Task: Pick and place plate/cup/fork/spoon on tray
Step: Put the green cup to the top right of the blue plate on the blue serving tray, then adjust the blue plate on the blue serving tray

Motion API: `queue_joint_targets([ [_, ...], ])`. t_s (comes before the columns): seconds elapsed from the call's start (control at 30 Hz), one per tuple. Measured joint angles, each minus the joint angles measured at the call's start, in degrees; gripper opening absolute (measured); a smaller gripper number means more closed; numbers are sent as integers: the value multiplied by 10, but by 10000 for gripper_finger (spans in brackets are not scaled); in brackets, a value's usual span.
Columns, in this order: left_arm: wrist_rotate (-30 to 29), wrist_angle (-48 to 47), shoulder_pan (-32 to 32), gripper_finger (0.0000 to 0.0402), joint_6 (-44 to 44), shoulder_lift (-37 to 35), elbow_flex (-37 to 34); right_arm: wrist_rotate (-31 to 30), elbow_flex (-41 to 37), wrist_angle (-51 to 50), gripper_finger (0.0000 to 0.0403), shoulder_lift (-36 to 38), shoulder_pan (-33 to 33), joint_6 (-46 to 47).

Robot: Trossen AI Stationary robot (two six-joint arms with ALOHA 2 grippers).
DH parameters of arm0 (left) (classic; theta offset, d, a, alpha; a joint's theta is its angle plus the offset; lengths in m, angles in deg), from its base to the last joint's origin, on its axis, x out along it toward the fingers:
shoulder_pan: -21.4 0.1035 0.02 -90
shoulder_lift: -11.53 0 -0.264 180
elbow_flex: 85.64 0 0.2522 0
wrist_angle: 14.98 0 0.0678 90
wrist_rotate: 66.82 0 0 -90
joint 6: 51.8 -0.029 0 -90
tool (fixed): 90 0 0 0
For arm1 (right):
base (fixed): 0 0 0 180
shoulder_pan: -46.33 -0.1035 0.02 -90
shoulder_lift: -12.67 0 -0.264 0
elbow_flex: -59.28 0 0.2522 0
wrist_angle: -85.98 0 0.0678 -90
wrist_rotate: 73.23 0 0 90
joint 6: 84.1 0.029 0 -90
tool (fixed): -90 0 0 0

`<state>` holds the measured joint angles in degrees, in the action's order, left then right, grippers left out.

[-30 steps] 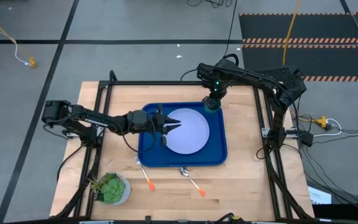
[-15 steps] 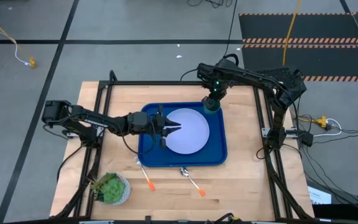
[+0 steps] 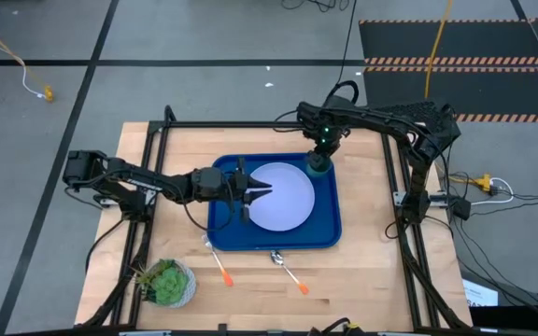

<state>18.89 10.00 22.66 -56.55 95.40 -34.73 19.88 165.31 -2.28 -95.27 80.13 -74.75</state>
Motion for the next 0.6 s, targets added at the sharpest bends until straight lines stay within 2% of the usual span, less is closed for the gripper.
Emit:
queue_joint_targets([
  [0.33, -3, -2, 0, 67, -7, 0, 0, 0, -26, 20, 7, 0, 26, -5],
  [0.6, -3, -8, 0, 67, -10, 0, 0, 0, -30, 36, 72, 0, 28, -17],
])
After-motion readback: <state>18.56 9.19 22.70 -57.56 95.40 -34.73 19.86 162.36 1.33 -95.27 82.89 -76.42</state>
